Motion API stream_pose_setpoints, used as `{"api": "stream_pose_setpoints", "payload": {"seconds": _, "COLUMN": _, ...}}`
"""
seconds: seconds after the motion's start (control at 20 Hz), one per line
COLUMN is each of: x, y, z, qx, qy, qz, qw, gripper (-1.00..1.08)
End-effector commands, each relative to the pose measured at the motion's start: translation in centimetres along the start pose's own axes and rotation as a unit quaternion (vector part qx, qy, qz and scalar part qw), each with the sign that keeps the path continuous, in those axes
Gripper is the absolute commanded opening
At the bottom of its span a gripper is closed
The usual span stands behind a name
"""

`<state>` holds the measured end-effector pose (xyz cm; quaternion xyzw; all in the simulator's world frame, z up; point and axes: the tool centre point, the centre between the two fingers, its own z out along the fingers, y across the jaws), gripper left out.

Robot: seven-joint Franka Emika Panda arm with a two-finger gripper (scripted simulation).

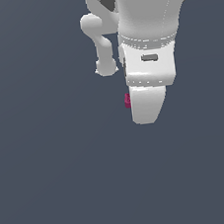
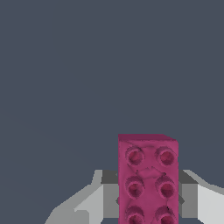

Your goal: Pick up the object and move it to a goal position.

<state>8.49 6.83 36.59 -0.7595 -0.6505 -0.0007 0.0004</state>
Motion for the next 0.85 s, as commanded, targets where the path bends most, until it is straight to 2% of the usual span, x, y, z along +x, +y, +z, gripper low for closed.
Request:
{"api": "stream_pose_setpoints", "payload": {"seconds": 0.0, "x": 0.4, "y": 0.2, "z": -1.3, "qx": 0.000, "qy": 0.000, "qz": 0.001, "qw": 1.0000, "gripper": -1.00}}
{"api": "stream_pose_setpoints", "payload": {"seconds": 0.35, "x": 1.0, "y": 0.7, "z": -3.5, "qx": 0.000, "qy": -0.001, "qz": 0.001, "qw": 1.0000, "gripper": -1.00}}
{"api": "stream_pose_setpoints", "payload": {"seconds": 0.8, "x": 1.2, "y": 0.9, "z": -4.3, "qx": 0.000, "qy": -0.001, "qz": 0.001, "qw": 1.0000, "gripper": -1.00}}
